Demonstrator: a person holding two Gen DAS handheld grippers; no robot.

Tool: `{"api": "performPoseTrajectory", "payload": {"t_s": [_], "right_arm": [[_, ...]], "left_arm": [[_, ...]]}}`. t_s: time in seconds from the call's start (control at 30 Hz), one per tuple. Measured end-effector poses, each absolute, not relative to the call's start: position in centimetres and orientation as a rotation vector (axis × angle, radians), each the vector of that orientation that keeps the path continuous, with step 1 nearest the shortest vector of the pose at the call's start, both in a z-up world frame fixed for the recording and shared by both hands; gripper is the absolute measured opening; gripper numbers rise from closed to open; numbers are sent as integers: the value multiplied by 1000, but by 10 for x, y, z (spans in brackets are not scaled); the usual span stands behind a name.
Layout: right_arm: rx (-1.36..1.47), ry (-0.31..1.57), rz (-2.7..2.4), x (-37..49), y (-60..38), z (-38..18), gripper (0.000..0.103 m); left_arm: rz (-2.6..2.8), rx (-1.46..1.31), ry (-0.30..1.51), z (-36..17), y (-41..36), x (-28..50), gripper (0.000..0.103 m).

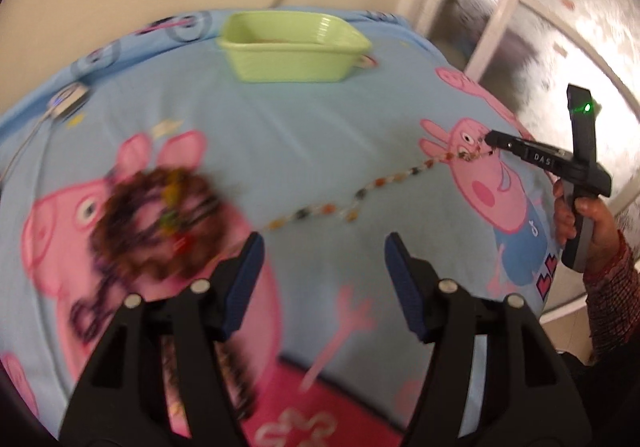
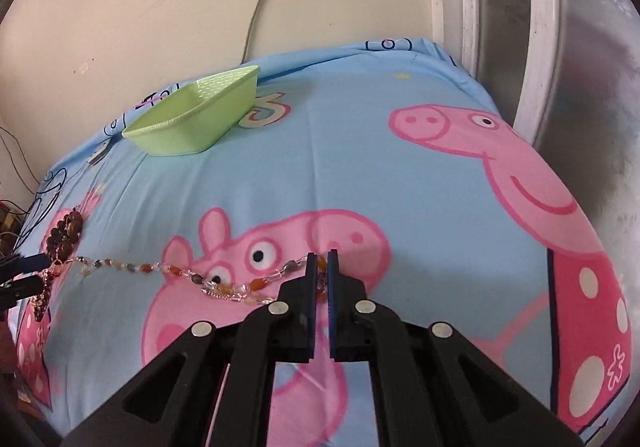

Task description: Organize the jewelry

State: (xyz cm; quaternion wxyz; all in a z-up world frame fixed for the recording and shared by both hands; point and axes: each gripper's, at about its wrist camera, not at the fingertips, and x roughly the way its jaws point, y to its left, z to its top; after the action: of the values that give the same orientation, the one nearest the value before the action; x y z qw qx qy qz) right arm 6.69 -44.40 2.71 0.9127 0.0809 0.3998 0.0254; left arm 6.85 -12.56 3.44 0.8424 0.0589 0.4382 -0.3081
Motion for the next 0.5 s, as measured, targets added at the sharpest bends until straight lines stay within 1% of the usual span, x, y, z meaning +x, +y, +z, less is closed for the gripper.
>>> {"api": "performPoseTrajectory", "payload": {"t_s": [0.1, 0.23, 0.27, 0.3, 0.33, 0.37, 0.5], "right_arm": [[183, 814, 128, 70, -429, 28, 0], [306, 789, 361, 75, -394, 37, 0], [328, 787, 420, 76, -384, 39, 0], [340, 781, 500, 78, -370, 43, 0], [329, 774, 536, 80, -362, 46, 0], [300, 759, 563, 80, -353, 49, 0], [206, 786, 490, 82, -352, 39, 0]], "left_arm": [[-655, 205, 924, 29, -155, 73, 60], [-593, 314, 921, 13, -175, 83, 61], [-609, 298, 916, 13, -175, 84, 52], [-630, 275, 920, 14, -175, 84, 28], [-635, 266, 927, 15, -173, 85, 19], [-637, 252, 941, 15, -172, 87, 5], [-653, 198, 951, 15, -165, 86, 5]]}}
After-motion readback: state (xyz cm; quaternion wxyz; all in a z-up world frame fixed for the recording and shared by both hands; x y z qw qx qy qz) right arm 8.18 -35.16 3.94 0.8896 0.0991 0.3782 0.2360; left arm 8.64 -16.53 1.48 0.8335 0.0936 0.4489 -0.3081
